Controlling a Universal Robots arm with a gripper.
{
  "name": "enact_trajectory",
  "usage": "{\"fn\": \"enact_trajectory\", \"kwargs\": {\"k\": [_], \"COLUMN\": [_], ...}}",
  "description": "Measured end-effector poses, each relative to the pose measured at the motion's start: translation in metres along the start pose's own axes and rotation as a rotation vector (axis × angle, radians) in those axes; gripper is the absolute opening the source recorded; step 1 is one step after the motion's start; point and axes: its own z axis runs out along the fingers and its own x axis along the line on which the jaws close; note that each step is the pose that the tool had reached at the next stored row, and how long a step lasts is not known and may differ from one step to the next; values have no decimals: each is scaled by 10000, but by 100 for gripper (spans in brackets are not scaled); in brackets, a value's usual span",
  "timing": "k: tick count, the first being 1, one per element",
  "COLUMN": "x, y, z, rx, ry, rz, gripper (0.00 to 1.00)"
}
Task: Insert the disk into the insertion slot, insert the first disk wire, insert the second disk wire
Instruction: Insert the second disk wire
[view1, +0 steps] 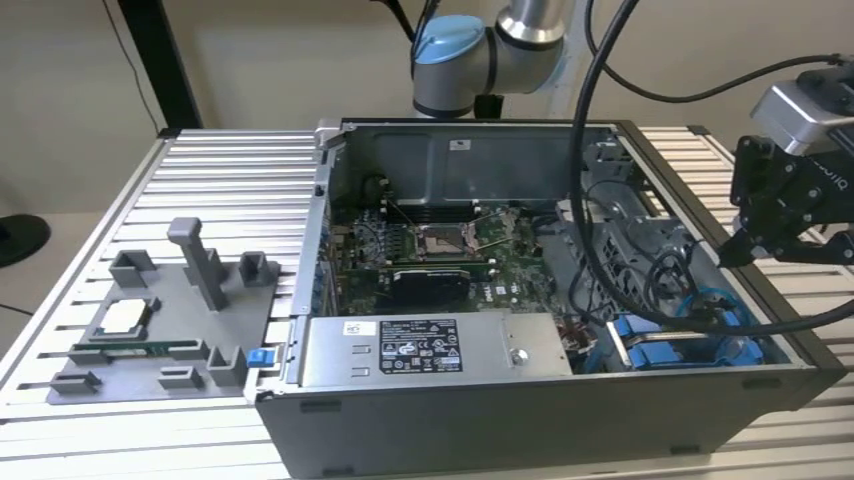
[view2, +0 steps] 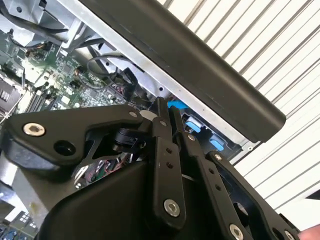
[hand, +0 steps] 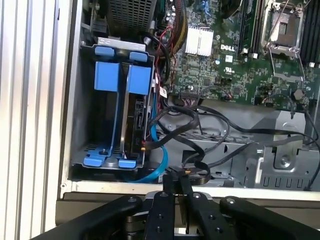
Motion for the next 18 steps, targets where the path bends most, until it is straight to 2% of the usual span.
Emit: {"fn": "enact_trajectory", "kwargs": {"k": [9,18], "x": [27,53], "y": [155,306], "z": [-113,-139], "rx": [4,3], "ry": [-41,-44], "rz": [1,0], "gripper": [0,0]}}
